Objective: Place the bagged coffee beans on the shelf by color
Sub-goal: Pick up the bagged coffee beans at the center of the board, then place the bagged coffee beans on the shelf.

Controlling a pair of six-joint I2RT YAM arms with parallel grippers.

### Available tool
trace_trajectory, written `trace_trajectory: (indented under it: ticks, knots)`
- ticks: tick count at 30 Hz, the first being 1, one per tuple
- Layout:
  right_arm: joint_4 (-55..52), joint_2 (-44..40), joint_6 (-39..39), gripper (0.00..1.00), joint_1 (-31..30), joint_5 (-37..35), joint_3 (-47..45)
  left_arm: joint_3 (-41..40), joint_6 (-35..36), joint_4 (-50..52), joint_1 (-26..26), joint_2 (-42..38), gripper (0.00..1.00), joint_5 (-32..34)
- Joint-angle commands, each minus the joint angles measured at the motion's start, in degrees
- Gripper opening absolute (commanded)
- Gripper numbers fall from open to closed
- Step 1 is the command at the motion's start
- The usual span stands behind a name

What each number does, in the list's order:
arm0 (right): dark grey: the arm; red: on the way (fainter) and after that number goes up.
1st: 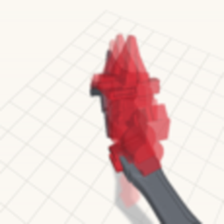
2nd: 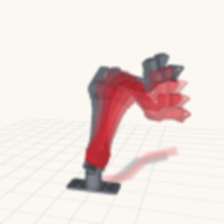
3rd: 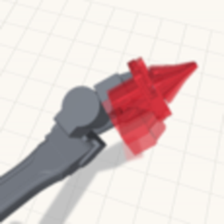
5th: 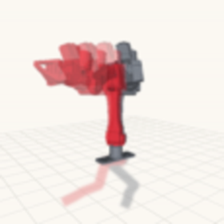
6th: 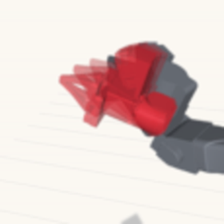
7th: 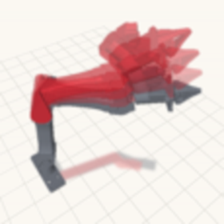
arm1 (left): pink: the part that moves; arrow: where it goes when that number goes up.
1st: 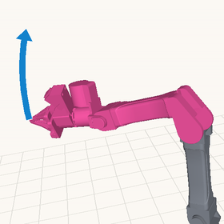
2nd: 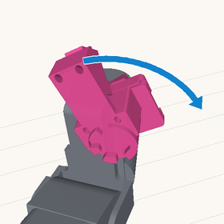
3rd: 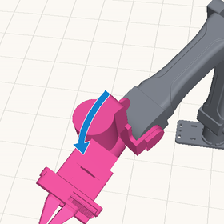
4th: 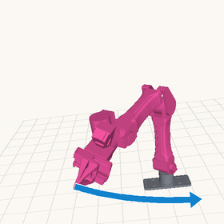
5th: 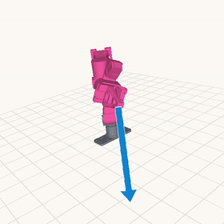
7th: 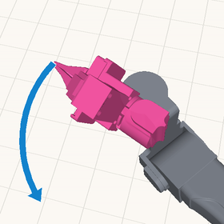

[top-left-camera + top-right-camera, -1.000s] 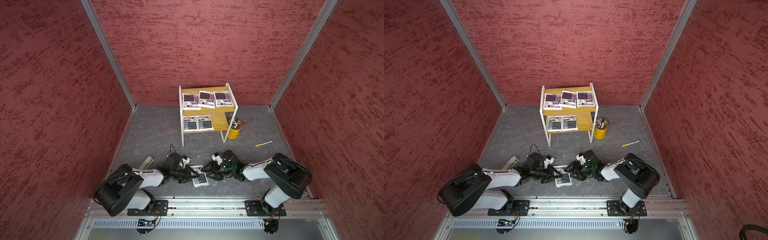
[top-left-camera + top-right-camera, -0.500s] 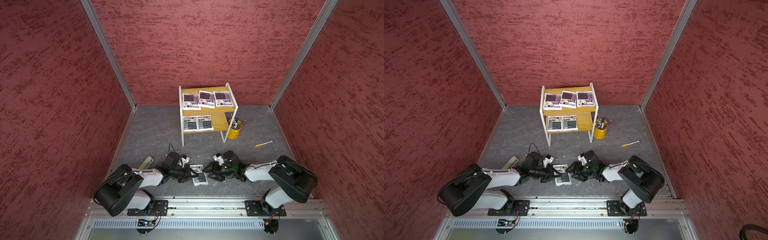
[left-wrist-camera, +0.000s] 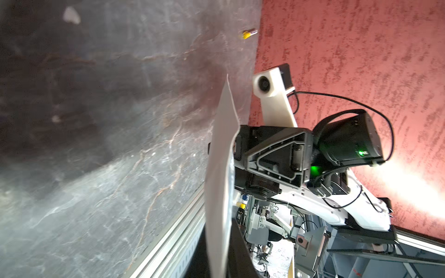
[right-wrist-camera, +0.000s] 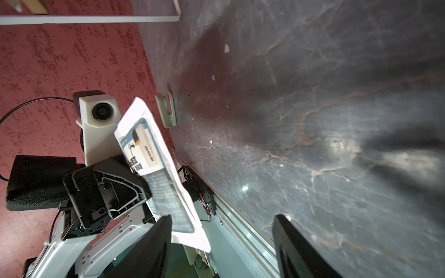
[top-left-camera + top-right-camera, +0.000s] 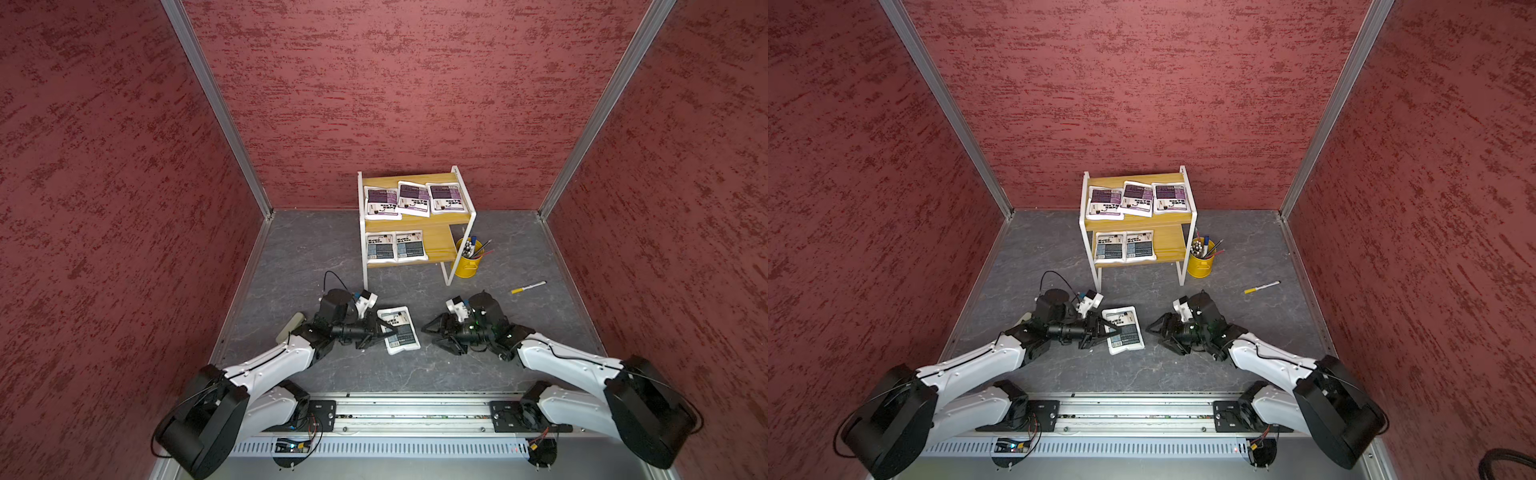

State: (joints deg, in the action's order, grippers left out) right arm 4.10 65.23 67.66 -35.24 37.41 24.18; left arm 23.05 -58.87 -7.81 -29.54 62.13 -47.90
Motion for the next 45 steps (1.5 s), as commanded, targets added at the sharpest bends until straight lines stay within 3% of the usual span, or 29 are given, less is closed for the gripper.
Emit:
trace_trajectory:
  ticks: [1,8,14,21,33,45]
  knots:
    - [-4.8,-3.9,-1.6,0.7,0.7,2.3,3.3,3.0,1.8,5.9,1.4,-4.0,0.11,-0.7]
    - [2.1,-11.2,6.5,0.7,-1.2,0.0,4.9,5.5,-1.3,5.7,2.5,-13.0,0.12,6.8]
    - [7.9,-7.4,6.4,0.7,-8.9,-3.5,10.1,4.6,-5.1,0.6,2.0,-16.7,0.12,13.7]
    - [15.6,-3.3,8.0,0.69,-13.8,-7.6,11.2,4.5,-6.1,0.2,2.0,-20.5,0.12,18.0]
    - [28.4,2.7,9.6,0.61,-18.1,-18.3,10.7,2.5,-8.7,-3.7,1.8,-20.8,0.12,17.7]
    - [30.5,3.6,9.4,0.41,-18.6,-23.0,10.1,1.1,-9.3,-5.0,1.6,-20.5,0.13,16.8]
